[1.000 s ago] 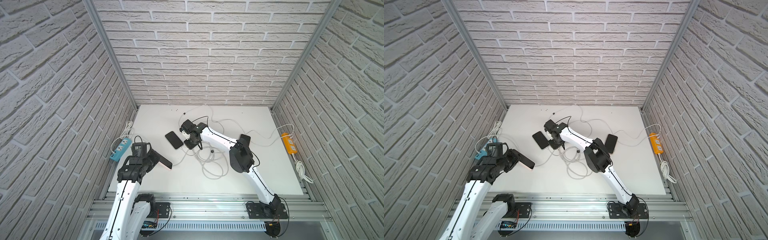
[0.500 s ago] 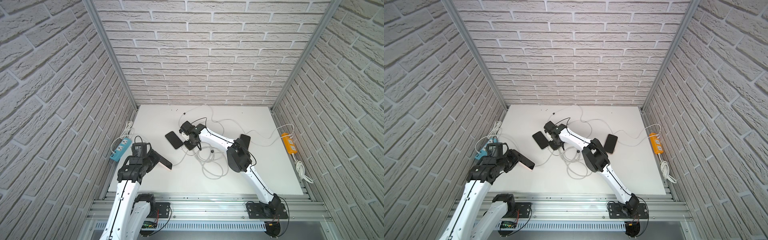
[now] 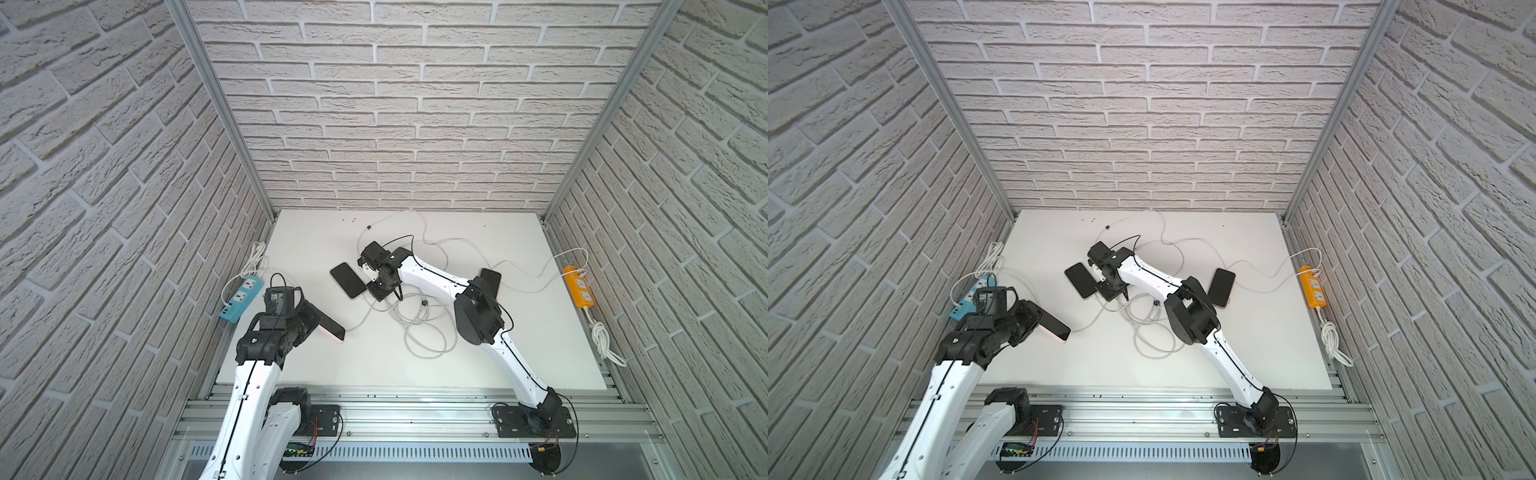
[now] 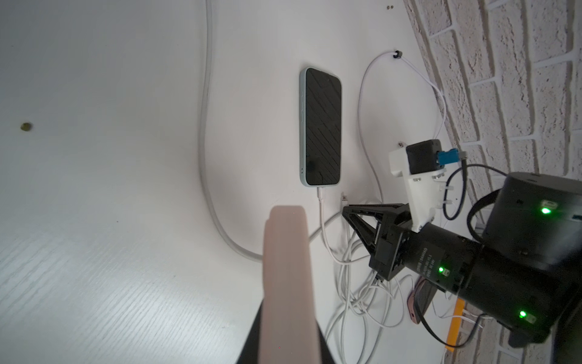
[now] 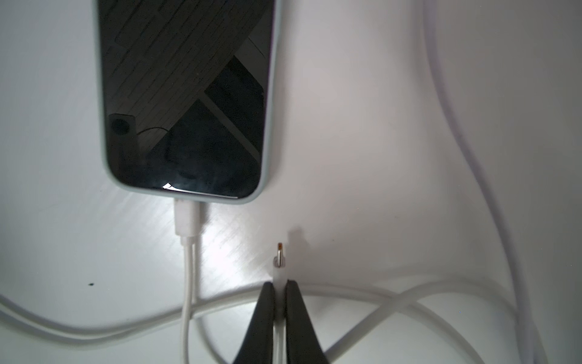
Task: Plug the charging cable into the phone
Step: Pick up the charging cable from the center of the board.
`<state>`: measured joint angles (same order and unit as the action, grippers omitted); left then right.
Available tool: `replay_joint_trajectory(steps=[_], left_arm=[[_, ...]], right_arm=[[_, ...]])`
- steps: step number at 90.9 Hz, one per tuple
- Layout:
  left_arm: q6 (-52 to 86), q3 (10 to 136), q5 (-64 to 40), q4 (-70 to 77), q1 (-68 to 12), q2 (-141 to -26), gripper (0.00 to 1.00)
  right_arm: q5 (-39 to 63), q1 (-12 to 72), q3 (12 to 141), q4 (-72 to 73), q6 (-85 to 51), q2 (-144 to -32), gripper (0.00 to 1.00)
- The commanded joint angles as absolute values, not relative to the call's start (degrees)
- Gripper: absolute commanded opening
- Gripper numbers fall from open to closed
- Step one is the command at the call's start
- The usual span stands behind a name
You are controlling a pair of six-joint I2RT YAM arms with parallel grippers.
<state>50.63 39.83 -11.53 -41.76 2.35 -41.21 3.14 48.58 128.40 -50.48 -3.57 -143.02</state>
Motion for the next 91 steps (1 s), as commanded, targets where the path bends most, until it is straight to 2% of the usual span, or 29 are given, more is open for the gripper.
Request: replay_joint_trajectory(steps=[1, 21, 45, 69, 91], left_arm=[[50.9, 40.4, -14.4, -34.0, 2.6, -39.9, 0.00], [50.3, 43.6, -17.5, -23.9, 2.7, -41.1, 0.00], [45.5, 49.9, -28.8, -15.0, 3.0, -45.3, 0.00], [51.0, 44.9, -37.4, 2.4, 2.9, -46.1, 0.00], [54.4, 41.6, -42.8, 12.1, 1.8, -48.9, 0.00]], right_arm=[[12.2, 47.5, 125.0, -45.8, -5.1, -131.0, 0.03], [27.4, 45.4, 103.9, -33.7, -9.6, -111.1, 0.03], [43.8, 43.1, 80.8, -21.7, -14.0, -93.7, 0.03], [54.9, 42.3, 72.0, -14.0, -18.6, -90.8, 0.03], [62.3, 42.4, 70.8, -3.7, -25.7, -93.4, 0.03]])
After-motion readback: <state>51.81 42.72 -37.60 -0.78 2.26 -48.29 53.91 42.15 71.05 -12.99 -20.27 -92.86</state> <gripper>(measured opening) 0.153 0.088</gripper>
